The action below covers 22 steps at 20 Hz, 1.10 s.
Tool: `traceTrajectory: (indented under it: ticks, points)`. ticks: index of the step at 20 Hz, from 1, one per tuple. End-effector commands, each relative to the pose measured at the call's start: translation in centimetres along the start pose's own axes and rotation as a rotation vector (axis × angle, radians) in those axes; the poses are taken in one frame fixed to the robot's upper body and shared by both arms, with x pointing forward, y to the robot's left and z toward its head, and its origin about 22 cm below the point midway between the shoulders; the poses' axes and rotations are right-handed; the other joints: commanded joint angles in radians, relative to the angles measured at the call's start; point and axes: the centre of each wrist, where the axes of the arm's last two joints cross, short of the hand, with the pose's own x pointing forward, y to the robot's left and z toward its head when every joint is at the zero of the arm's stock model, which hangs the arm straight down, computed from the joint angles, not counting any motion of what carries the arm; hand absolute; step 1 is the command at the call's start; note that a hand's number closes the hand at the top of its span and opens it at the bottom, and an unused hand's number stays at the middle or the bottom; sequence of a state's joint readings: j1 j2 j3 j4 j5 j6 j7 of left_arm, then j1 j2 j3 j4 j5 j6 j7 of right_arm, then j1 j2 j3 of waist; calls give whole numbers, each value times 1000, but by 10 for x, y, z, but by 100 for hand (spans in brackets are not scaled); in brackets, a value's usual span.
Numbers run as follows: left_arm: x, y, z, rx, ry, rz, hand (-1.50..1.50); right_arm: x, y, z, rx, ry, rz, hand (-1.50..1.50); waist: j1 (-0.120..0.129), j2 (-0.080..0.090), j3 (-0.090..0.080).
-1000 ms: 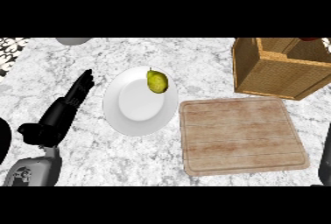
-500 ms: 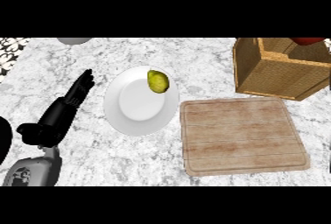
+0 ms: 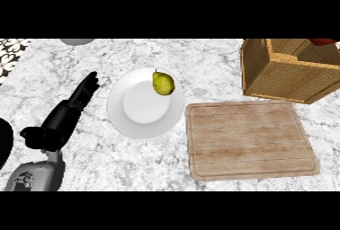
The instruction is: Pick the bell pepper from the cutting board and place it in the basket
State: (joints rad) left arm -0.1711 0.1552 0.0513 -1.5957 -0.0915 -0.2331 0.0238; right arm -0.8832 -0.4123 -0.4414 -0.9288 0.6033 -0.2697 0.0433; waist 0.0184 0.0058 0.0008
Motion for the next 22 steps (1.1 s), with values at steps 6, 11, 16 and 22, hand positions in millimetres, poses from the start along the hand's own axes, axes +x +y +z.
traceTrajectory:
  ticks: [6,11,16,22]
  points:
    - [-5,-4,-10,2,-26,-2,0,-25,4,-21,-31,-33,-12,-150,9,5,0]
    - [18,10,5,19,3,-8,0,-15,-28,-36,-17,-92,-97,-150,1,-2,0]
    - [-14,7,4,3,-4,7,0,22,-33,-55,-70,-37,-266,-150,-1,1,-1]
    - [9,1,10,26,-3,0,0,-23,-77,-50,-58,121,-375,-150,-16,-8,0]
